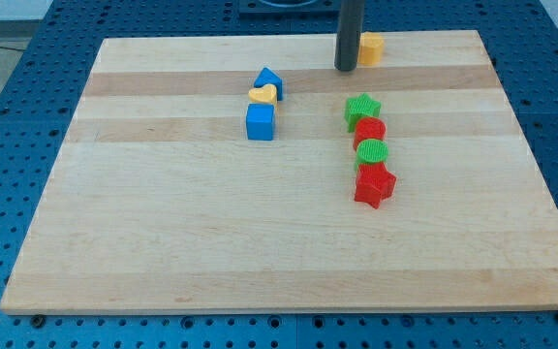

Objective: Slide the blue triangle to the left of the yellow hexagon

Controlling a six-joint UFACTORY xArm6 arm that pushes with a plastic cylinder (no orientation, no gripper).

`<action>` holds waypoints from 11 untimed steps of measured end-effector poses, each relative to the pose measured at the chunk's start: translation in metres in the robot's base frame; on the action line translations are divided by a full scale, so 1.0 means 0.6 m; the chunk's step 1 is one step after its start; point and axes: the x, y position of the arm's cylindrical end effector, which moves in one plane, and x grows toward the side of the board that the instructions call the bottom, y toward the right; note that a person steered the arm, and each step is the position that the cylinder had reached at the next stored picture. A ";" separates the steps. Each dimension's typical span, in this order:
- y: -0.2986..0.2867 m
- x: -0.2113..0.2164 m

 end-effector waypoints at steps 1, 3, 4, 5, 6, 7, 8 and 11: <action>-0.027 0.054; -0.166 0.091; -0.195 0.091; -0.209 0.089; -0.209 0.063; -0.209 0.021; -0.209 -0.019; -0.268 -0.061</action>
